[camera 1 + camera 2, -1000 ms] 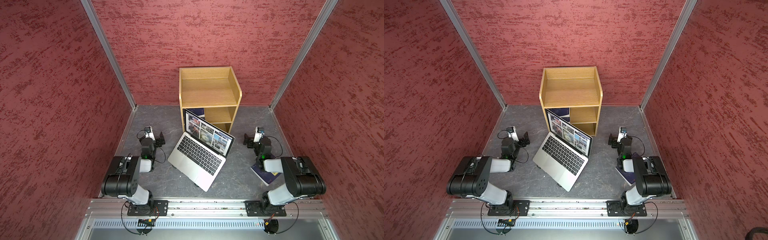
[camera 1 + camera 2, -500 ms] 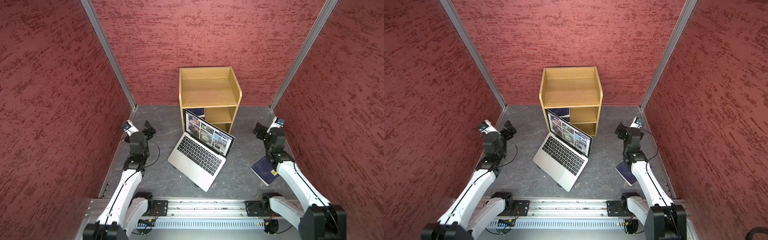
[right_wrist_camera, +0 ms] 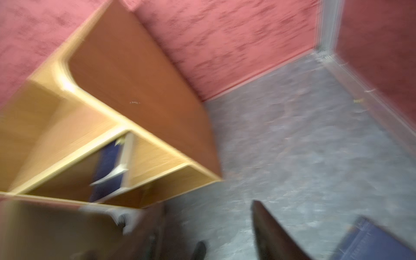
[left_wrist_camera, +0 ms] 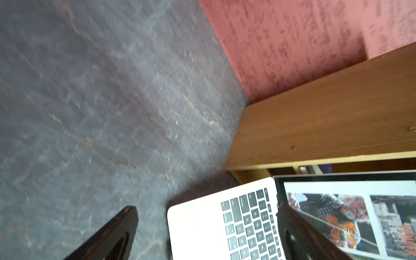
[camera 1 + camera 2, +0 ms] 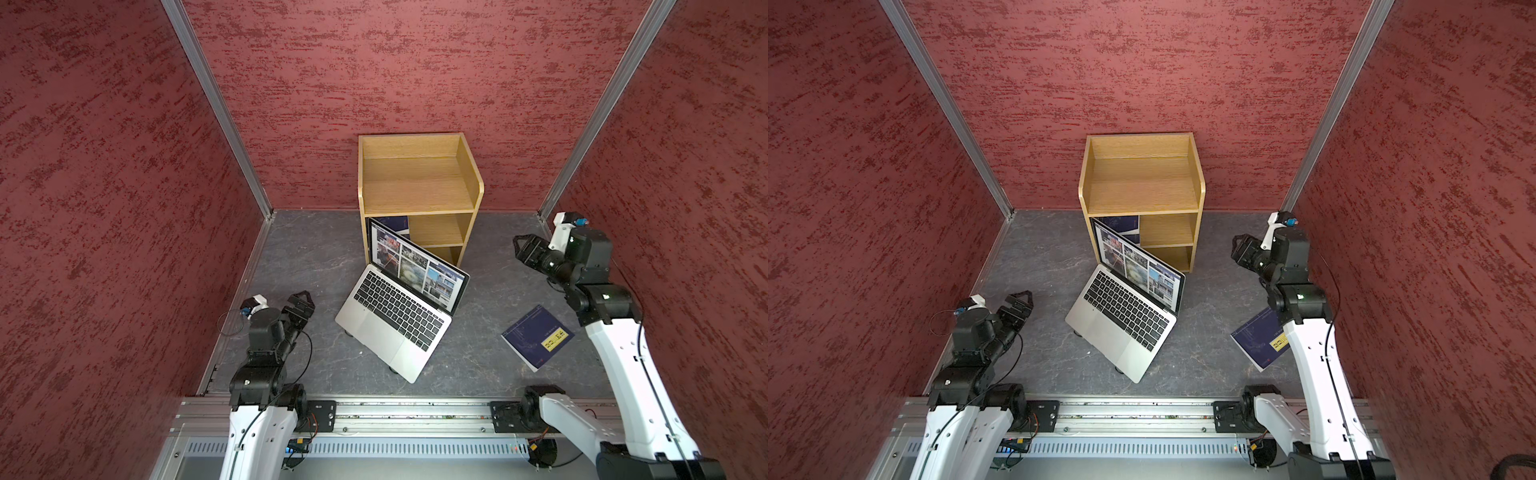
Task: Close the laptop lid and set it aside
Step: Close the lid of the laptop.
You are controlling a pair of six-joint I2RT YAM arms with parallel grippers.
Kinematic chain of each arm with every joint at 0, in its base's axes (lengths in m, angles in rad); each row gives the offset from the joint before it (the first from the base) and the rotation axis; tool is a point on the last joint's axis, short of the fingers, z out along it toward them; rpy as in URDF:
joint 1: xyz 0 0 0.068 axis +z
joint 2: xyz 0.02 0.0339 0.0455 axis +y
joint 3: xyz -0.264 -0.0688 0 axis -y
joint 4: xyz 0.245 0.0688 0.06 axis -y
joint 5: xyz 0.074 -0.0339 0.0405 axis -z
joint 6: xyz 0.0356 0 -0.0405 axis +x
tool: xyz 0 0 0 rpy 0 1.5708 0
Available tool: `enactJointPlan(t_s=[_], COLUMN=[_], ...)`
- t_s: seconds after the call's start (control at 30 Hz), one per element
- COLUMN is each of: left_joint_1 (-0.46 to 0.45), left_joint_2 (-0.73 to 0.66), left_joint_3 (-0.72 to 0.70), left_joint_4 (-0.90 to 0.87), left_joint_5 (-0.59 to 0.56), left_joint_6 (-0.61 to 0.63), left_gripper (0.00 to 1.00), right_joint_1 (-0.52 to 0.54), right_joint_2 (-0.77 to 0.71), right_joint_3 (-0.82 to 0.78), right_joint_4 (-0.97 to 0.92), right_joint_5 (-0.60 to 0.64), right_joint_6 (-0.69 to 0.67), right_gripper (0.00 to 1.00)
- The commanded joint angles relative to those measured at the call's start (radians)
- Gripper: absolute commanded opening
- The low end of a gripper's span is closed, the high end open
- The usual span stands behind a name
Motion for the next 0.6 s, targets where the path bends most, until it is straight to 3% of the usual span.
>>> enactJointPlan(t_s=[0.0,0.1,0.23,0.57], left_joint_1=[-0.012,-0.016,-0.018,-0.059], left_joint_2=[-0.002,-0.016,-0.018,-0.001], left_joint_3=[-0.024,-0.079,-0.155,-0.272], left_joint_4=[-0.098,-0.071,-0.013,0.176], left_joint_5=[0.166,0.228,0.268,0.307], left_joint_6=[-0.044,-0.061,-0.094,-0.15], left_gripper=[1.0,1.0,1.0,0.96], right_joint_1=[0.02,0.07,0.139,0.363], right_joint_2=[0.09,0.141,0.224,0.364], right_joint_3=[0.09,0.166,0.264,0.438], right_joint_4=[-0.133,-0.168,-0.2,-0.256], right_joint_5=[-0.248,-0.266,-0.287,-0.238], right_joint_6=[-0.034,-0.058,-0.084,-0.135], right_gripper=[0.43,0.17,0.0,0.0])
